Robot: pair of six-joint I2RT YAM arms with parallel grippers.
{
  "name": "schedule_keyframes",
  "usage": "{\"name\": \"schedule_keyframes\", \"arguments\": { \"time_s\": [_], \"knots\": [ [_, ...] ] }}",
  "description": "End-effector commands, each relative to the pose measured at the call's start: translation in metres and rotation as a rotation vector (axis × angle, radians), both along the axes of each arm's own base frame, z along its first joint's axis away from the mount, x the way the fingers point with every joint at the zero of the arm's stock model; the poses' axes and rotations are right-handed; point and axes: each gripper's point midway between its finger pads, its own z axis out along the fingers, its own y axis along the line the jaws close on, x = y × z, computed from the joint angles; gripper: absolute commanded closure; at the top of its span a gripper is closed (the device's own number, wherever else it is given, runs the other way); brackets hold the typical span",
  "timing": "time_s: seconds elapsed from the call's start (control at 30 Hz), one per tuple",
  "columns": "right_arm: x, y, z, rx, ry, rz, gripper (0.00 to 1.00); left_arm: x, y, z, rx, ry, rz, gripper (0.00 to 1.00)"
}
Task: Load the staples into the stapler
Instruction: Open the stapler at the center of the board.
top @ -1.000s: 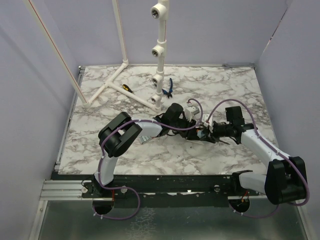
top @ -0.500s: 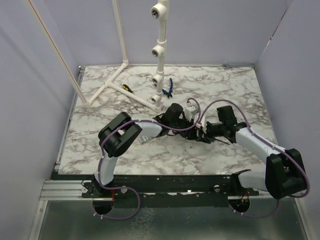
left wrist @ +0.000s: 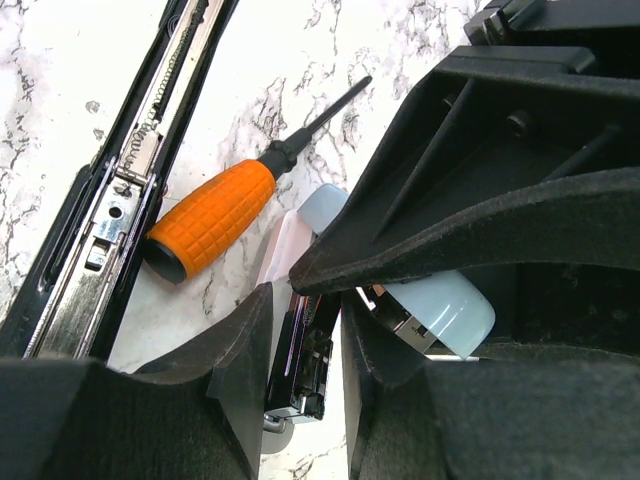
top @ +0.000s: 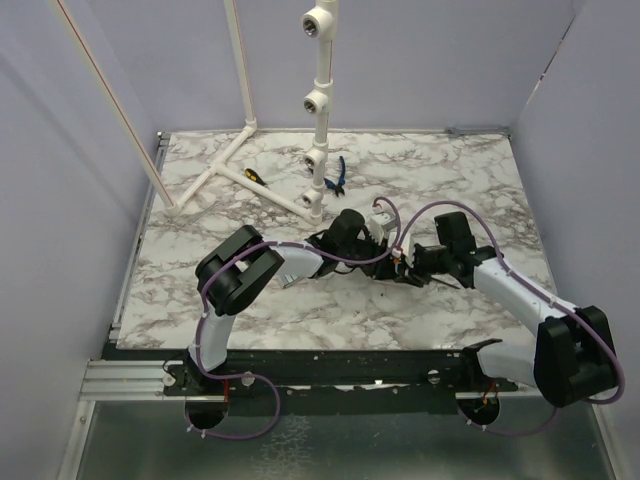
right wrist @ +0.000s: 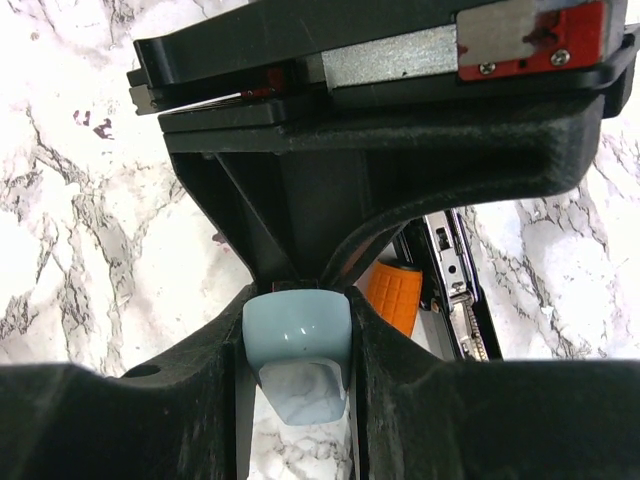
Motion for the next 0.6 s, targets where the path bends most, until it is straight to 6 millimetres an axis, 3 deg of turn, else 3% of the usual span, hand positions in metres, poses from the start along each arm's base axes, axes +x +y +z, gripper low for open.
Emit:
{"name": "schedule_keyframes", "arguments": {
  "time_s": [0.0,0.17,0.33,0.57],
  "knots": [
    [0.006,-0.004,0.018,0.031,-0.01,-0.053,0.97,0.012,0.036,-0.062,0.218,0.004,0.128,0.89],
    [0.002,-0.009,0.018,0.034,0.004,-0.057,0.94,0.012,0.04,-0.067,0.229,0.015,0.126,1.0],
    [0.002,-0.012,0.018,0.051,0.019,-0.07,0.84,0.011,0.049,-0.071,0.24,0.018,0.128,1.0],
    [0.005,-0.009,0.027,0.088,0.036,-0.075,0.83,0.009,0.057,-0.077,0.259,0.023,0.139,1.0]
  ]
}}
